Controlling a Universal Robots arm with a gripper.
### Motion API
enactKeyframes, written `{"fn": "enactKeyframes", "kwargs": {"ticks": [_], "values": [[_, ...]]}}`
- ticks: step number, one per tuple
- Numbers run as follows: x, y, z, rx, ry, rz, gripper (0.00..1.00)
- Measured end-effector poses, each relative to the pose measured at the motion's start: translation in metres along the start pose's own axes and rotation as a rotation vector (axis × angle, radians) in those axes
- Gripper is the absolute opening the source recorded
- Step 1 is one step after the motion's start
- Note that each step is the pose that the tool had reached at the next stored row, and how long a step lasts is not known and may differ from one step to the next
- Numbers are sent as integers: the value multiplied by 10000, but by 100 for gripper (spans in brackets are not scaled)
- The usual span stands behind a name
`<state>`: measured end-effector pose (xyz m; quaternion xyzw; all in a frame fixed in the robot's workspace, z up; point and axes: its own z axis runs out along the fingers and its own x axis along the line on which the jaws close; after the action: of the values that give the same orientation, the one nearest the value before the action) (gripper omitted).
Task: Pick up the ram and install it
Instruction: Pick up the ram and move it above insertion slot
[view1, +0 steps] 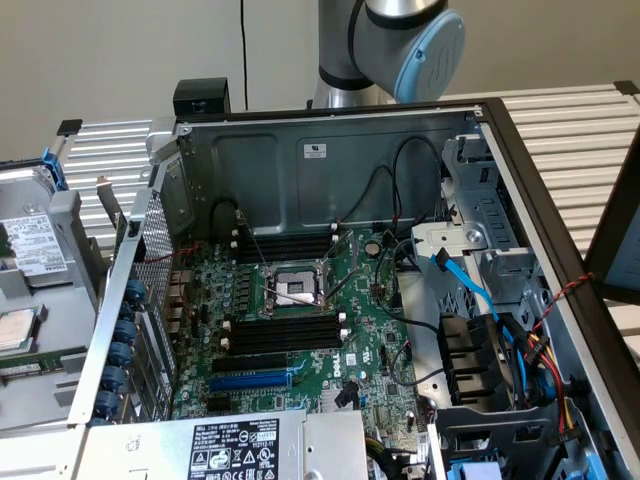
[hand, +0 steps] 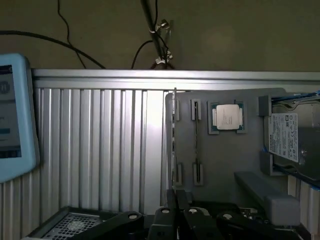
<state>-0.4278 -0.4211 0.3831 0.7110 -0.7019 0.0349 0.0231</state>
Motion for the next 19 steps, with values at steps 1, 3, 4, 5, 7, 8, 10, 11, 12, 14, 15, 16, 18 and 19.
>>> {"fn": "enactKeyframes", "kwargs": {"ticks": [1, 3, 4, 5, 7, 8, 10, 11, 12, 14, 15, 16, 18, 19], "values": [[6, -2, -42, -2, 1, 3, 13], [11, -3, -80, -1, 0, 5, 13], [15, -6, -106, -4, -1, 4, 13], [21, -10, -153, -14, 1, 3, 13], [27, -12, -209, -25, -1, 3, 13], [27, -12, -208, -24, -2, 4, 13], [27, -12, -208, -25, -2, 4, 13], [27, -12, -208, -25, -2, 4, 13], [29, -21, -208, -27, -1, 2, 13], [39, -60, -207, -25, -1, 3, 13], [43, -83, -206, -24, -2, 4, 13], [47, -122, -205, -26, -1, 5, 13], [54, -209, -203, -26, -1, 4, 13], [58, -254, -202, -25, -1, 4, 13]]}}
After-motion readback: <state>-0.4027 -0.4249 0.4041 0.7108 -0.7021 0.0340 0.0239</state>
